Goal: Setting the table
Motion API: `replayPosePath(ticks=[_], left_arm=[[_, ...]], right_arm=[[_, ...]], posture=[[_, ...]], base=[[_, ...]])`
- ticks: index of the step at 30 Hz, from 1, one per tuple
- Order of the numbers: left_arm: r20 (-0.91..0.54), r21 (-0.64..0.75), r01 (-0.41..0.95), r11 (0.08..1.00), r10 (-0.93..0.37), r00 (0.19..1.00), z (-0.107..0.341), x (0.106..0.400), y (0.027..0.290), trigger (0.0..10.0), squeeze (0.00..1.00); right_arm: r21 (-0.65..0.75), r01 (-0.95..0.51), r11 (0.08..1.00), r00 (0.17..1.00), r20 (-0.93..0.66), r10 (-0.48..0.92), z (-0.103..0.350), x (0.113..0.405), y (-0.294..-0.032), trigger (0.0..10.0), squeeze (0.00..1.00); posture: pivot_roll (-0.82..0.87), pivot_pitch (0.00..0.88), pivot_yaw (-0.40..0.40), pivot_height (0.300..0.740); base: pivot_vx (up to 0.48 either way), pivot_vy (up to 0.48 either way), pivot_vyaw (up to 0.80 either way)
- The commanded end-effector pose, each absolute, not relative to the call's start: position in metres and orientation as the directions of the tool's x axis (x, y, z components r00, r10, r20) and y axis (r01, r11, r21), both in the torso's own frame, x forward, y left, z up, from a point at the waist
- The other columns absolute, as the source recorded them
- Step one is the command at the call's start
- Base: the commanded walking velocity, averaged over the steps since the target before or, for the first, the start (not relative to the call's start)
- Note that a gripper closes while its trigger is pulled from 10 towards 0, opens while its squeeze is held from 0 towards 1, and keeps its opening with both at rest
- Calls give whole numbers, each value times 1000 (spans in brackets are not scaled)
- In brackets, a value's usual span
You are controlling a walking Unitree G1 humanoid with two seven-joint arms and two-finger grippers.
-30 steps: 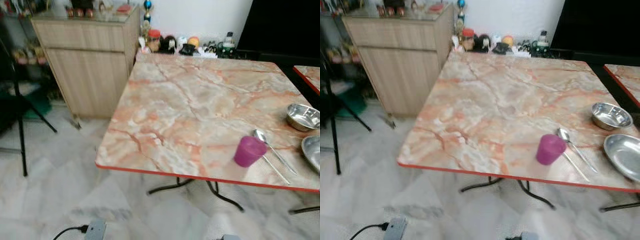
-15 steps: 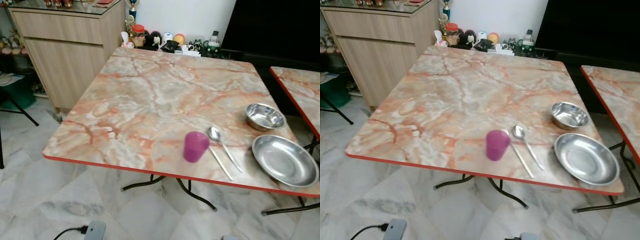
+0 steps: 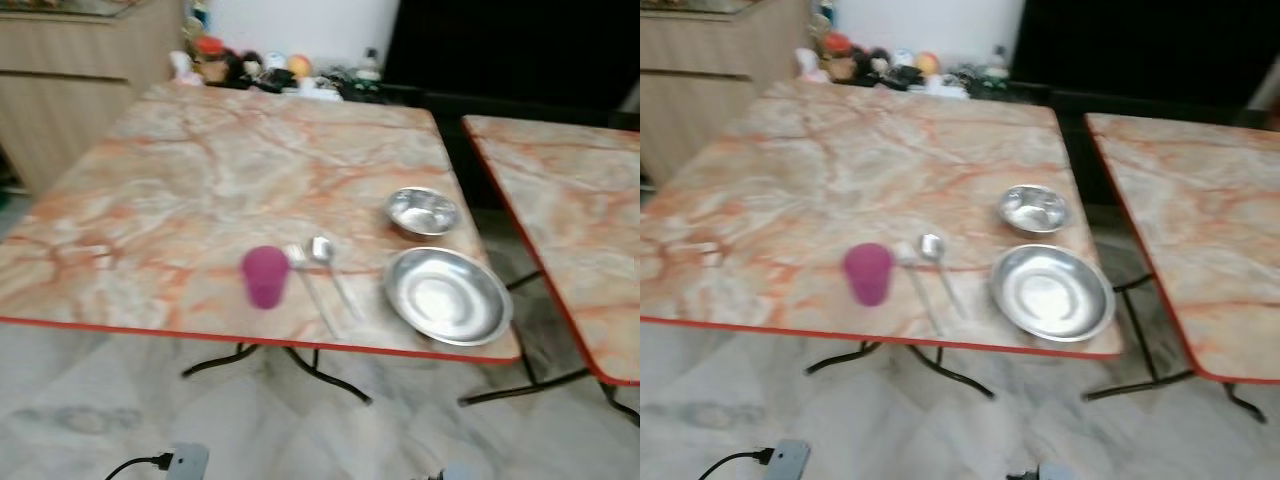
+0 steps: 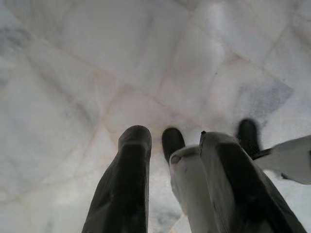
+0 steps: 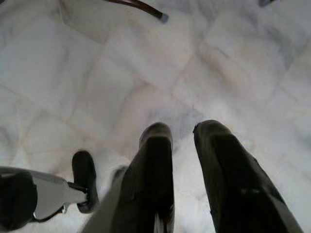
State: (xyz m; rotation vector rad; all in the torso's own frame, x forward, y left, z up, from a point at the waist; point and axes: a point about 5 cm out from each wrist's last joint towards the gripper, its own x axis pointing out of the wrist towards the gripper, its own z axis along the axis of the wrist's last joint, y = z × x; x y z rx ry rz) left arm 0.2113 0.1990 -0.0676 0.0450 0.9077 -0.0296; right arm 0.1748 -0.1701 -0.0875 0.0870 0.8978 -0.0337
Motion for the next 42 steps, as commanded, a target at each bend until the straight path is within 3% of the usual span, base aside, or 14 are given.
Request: replayPosePath(ticks=[1,12,18,21,24,36,37,38,39,42], left_arm=[[-809,27,38,999,-1,588,-72,203,200,10000,0],[-810,24,37,999,-2,587,-73,203,199,10000,0],[-809,27,33,999,2,588,-72,204,200,10000,0],[-811,28,39,999,1,585,-73,203,200,10000,0],[-811,27,40,999,-2,585,-73,202,199,10000,0],[-815,28,43,999,-2,580,-74,200,198,10000,0],[-815,28,45,999,-3,579,-74,200,198,10000,0],[-816,28,47,998,-4,578,-75,199,198,10000,0],[-817,28,50,998,-6,576,-75,199,197,10000,0],[-819,29,59,998,-10,574,-76,197,196,10000,0]], right_arm=[[60,72,996,617,-787,3,-88,172,-172,10000,0],[54,56,997,682,-731,2,-81,184,-176,10000,0],[59,108,992,777,-628,-47,-67,198,-190,10000,0],[99,222,970,832,-538,-135,-56,208,-203,10000,0],[99,217,971,893,-421,-157,-42,215,-205,10000,0],[106,233,967,963,-167,-214,-4,192,-202,10000,0],[115,229,967,968,-132,-214,4,193,-203,10000,706],[126,231,965,970,-103,-219,12,193,-203,10000,706],[139,233,962,972,-72,-225,20,195,-205,10000,1000],[166,235,958,972,-11,-236,39,206,-208,10000,1000]], posture=[[7,105,-24,740],[0,102,-29,740],[-21,99,-30,740],[-28,93,-36,740],[-27,92,-38,740],[-43,89,-60,740],[-43,89,-60,740],[-52,84,-59,740],[-54,81,-58,740],[-55,77,-57,740]], base=[[0,0,0],[0,0,0],[0,0,0],[0,0,0],[0,0,0],[0,0,0],[0,0,0],[0,0,0],[0,0,0],[0,0,0]])
